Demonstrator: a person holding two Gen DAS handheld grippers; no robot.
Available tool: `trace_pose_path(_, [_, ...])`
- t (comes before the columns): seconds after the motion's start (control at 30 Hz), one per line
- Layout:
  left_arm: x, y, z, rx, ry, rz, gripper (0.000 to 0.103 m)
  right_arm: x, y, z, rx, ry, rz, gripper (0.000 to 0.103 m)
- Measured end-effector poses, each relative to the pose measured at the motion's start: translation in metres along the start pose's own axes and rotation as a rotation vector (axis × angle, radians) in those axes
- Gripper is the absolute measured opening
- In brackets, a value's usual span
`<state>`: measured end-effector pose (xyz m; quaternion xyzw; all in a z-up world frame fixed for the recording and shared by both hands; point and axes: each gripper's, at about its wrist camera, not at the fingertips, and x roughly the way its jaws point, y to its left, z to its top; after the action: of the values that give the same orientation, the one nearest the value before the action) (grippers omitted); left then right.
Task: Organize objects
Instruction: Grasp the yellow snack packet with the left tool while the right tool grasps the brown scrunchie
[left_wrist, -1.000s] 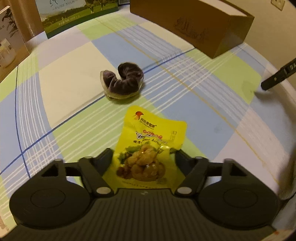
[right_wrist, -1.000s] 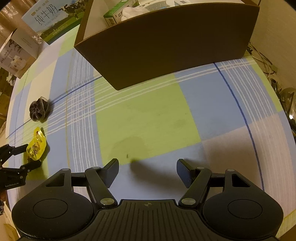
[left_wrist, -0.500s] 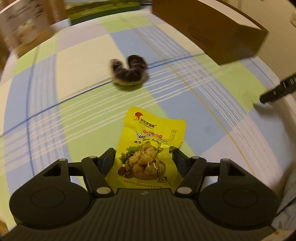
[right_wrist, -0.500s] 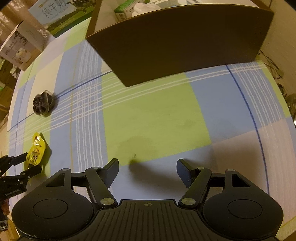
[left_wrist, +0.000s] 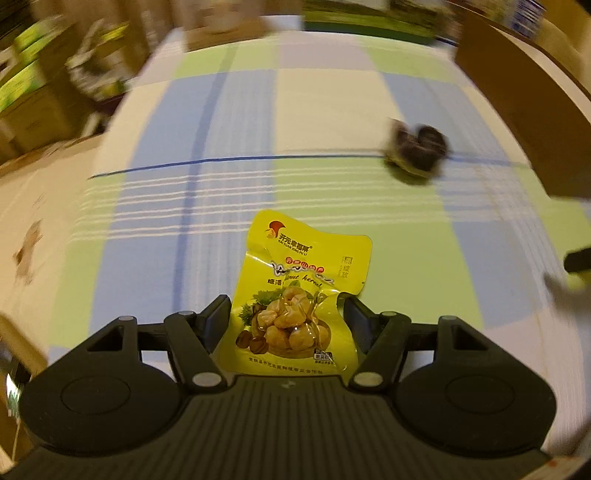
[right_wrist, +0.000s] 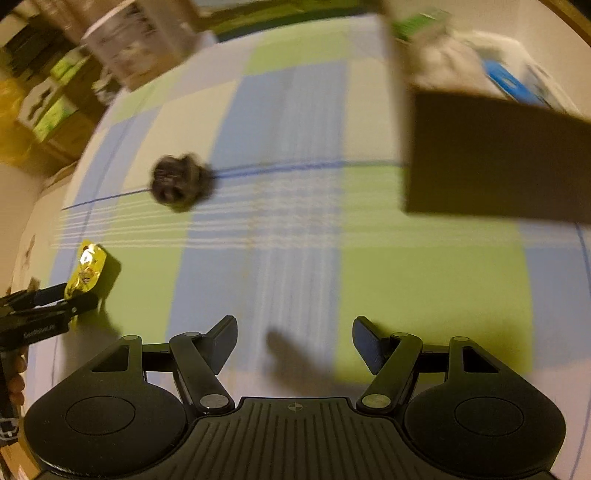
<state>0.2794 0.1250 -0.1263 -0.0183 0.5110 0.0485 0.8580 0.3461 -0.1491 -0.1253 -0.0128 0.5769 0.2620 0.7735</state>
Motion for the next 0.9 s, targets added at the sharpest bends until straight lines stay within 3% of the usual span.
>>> trace_pose_path(0.33, [0.008,0.029,0.017,-0.178,0.014,0.1,0.063,0.039,0.062,0.053,-0.173,-0.078,0.084,0.066])
trace_pose_path(0.73, [0.018,0.029,0.038,-0.205,0.013,0.119,0.063,0.086,0.105,0.088,-0.259,-0.109,0.069,0.066])
trace_pose_path(0.9, [0.02,0.031,0.041,-0.221,0.016,0.124,0.063,0.101,0.111,0.087,-0.279,-0.099,0.024,0.045])
